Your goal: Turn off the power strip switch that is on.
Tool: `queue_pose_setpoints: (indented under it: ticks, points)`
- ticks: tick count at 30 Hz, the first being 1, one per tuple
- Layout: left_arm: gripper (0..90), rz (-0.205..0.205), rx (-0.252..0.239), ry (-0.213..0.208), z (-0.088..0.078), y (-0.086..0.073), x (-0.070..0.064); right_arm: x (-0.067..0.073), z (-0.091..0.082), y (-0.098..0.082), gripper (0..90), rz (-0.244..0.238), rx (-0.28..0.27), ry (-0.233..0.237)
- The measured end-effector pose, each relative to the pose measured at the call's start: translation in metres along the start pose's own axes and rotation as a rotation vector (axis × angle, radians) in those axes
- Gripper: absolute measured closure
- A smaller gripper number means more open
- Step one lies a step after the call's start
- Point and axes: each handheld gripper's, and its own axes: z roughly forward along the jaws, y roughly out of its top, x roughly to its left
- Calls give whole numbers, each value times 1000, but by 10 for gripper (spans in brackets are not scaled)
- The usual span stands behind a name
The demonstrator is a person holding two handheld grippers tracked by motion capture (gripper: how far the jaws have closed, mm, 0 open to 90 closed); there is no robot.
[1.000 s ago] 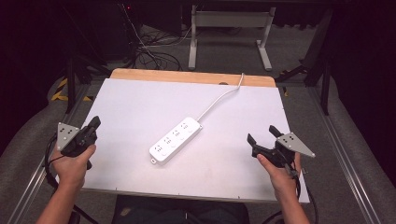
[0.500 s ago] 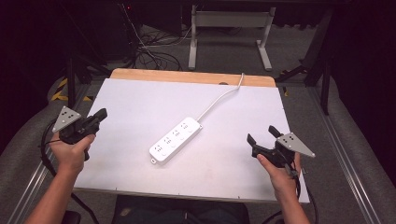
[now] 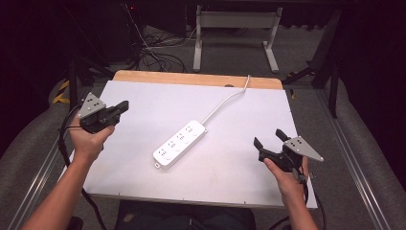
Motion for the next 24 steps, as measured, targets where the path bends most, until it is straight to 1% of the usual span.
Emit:
queue_pose_setpoints:
  ticks: [1, 3, 4, 5, 6, 7, 8, 9, 10, 11, 12, 13, 14, 15, 16, 19, 20, 22, 24]
  points:
    - [900, 12, 12, -13, 4, 3, -3, 0, 0, 0, 127, 0, 0, 0]
    - [900, 40, 37, -55, 13, 8, -10, 0, 0, 0, 127, 1, 0, 1]
    - [897, 84, 60, -75, 23, 12, -19, 0, 0, 0, 128, 3, 0, 2]
    - [896, 84, 60, -75, 23, 12, -19, 0, 0, 0, 128, 3, 0, 2]
    - [898, 97, 70, -93, 29, 16, -24, 0, 1, 0, 128, 3, -1, 2]
    - [899, 99, 78, -100, 33, 17, -27, 0, 1, 0, 128, 4, -1, 2]
    - [899, 115, 94, -108, 37, 20, -31, 0, 1, 0, 128, 4, -1, 2]
    - [900, 138, 126, -127, 47, 25, -37, 0, 1, 0, 128, 4, 0, 3]
    - [900, 138, 126, -127, 47, 25, -37, 0, 1, 0, 130, 3, -1, 4]
    - [900, 159, 158, -145, 57, 28, -45, 0, 1, 0, 132, 4, -1, 7]
    - [900, 159, 158, -145, 57, 28, -45, 0, 1, 0, 132, 4, -1, 7]
    - [900, 171, 194, -174, 69, 29, -54, 0, 1, 0, 133, -1, 3, 8]
    - [900, 176, 218, -197, 74, 29, -59, 1, 2, 0, 134, -2, 2, 10]
    - [900, 194, 241, -219, 81, 29, -63, 1, 2, 0, 134, -2, 2, 12]
    - [900, 194, 241, -219, 81, 29, -63, 1, 2, 0, 134, -3, 0, 13]
    - [900, 224, 313, -253, 102, 26, -77, 1, 2, 1, 132, -4, 2, 14]
    - [900, 242, 344, -260, 110, 24, -80, 1, 2, 1, 132, -4, 2, 14]
    - [900, 263, 404, -265, 125, 21, -88, 1, 2, 1, 130, -2, 1, 14]
    - [900, 272, 442, -274, 138, 16, -95, 1, 2, 1, 129, -4, 0, 14]
